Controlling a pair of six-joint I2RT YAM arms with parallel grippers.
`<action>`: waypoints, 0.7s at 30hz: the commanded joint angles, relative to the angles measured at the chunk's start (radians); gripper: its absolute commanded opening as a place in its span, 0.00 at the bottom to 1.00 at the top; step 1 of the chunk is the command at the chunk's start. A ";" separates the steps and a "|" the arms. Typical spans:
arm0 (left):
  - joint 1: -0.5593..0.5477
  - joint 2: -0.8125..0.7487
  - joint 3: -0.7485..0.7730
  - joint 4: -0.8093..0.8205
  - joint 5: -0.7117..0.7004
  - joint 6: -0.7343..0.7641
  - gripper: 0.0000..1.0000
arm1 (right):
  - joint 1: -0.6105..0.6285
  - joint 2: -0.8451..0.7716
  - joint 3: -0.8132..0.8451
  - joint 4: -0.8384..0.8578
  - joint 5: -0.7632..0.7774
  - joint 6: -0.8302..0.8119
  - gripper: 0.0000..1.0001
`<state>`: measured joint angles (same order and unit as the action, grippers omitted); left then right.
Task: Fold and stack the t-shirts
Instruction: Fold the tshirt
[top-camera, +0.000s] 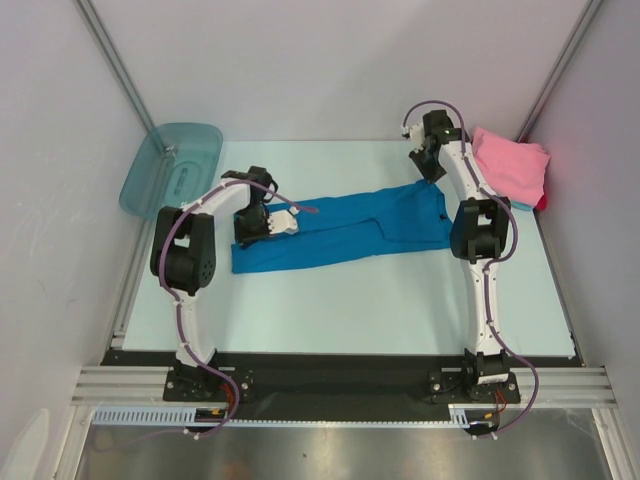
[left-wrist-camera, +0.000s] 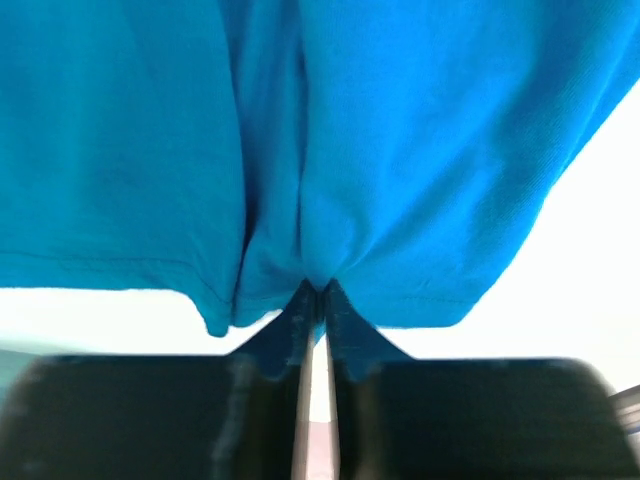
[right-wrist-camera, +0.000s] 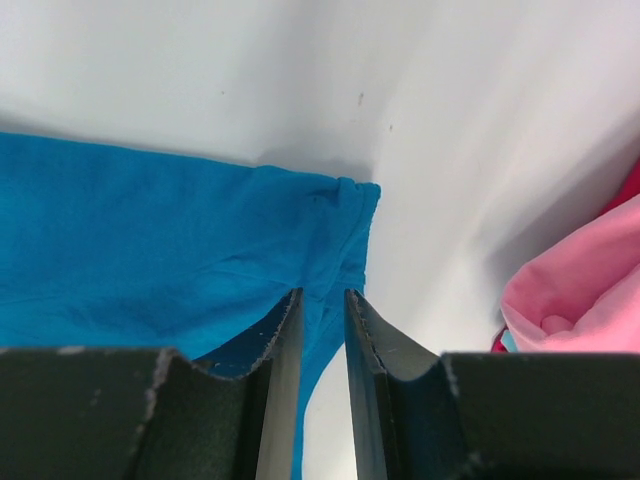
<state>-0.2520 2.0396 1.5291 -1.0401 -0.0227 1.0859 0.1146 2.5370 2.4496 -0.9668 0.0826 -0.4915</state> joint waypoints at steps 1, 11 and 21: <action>0.008 -0.018 0.043 -0.032 -0.011 0.025 0.14 | 0.007 -0.052 0.009 0.016 0.017 -0.010 0.29; 0.016 -0.001 0.048 -0.071 -0.037 0.046 0.38 | 0.005 -0.052 0.009 0.017 0.019 -0.013 0.29; 0.051 0.051 0.066 -0.057 -0.042 0.046 0.37 | 0.007 -0.058 0.005 0.016 0.023 -0.010 0.29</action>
<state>-0.2153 2.0808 1.5585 -1.0863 -0.0589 1.1019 0.1162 2.5370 2.4496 -0.9665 0.0910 -0.4980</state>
